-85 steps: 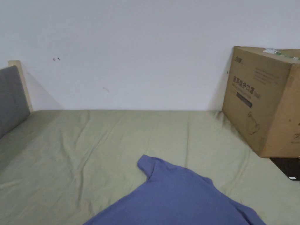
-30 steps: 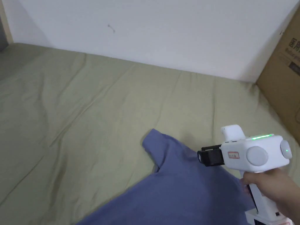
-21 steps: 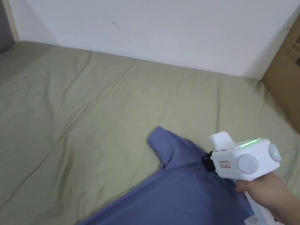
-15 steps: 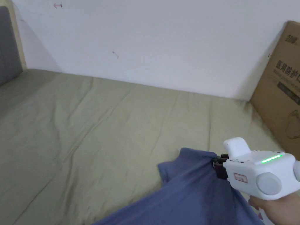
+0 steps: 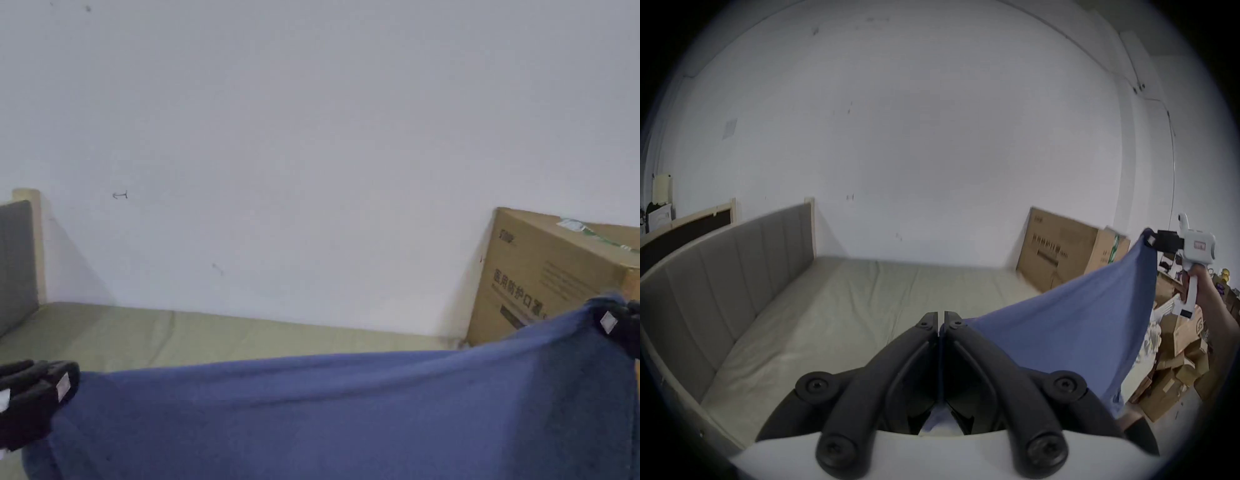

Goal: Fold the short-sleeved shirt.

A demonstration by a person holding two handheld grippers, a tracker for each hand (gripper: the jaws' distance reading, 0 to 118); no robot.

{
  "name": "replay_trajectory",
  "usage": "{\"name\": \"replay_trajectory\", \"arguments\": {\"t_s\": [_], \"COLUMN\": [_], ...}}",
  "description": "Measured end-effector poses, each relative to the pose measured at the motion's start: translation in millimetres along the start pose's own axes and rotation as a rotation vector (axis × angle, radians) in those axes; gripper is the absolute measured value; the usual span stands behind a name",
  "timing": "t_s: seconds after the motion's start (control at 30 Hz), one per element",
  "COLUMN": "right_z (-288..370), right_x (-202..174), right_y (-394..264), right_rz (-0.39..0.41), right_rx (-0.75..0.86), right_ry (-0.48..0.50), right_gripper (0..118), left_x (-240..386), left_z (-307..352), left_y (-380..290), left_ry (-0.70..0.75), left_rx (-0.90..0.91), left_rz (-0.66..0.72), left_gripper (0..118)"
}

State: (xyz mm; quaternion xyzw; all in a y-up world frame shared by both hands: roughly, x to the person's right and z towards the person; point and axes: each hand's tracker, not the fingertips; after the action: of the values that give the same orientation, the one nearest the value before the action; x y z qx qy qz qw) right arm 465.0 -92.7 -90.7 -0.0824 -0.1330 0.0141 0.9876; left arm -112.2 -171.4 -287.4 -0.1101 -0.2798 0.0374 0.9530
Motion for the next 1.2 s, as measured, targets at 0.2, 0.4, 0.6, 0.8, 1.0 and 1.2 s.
{"name": "replay_trajectory", "arguments": {"t_s": [0.2,0.4,0.6,0.8,1.0,1.2], "right_z": [-35.9,-120.3,-194.0,-256.9,-295.5,-307.7], "right_x": [13.5,19.4,16.5,12.9,10.0,11.5], "right_y": [62.8,121.6,175.1,178.1,111.6,-2.9], "right_rz": [0.086,0.021,0.010,-0.027,0.010,0.035], "right_rx": [0.082,0.161,0.267,0.312,0.300,0.196], "right_ry": [-0.085,-0.104,-0.084,-0.046,-0.004,0.024], "right_gripper": [2,2,2,2,2,2], "left_x": [19.1,13.2,2.3,-12.3,-35.0,-50.1], "left_z": [-39.8,-117.9,-180.9,-242.2,-295.2,-327.2], "left_y": [99.4,183.6,246.2,233.1,159.7,61.1], "left_ry": [0.005,0.054,0.146,0.243,0.287,0.256], "left_rx": [0.072,0.098,0.144,0.234,0.209,0.050], "left_rz": [-0.035,-0.113,-0.158,-0.212,-0.244,-0.202], "left_gripper": [1,1,1,1,1,1]}}
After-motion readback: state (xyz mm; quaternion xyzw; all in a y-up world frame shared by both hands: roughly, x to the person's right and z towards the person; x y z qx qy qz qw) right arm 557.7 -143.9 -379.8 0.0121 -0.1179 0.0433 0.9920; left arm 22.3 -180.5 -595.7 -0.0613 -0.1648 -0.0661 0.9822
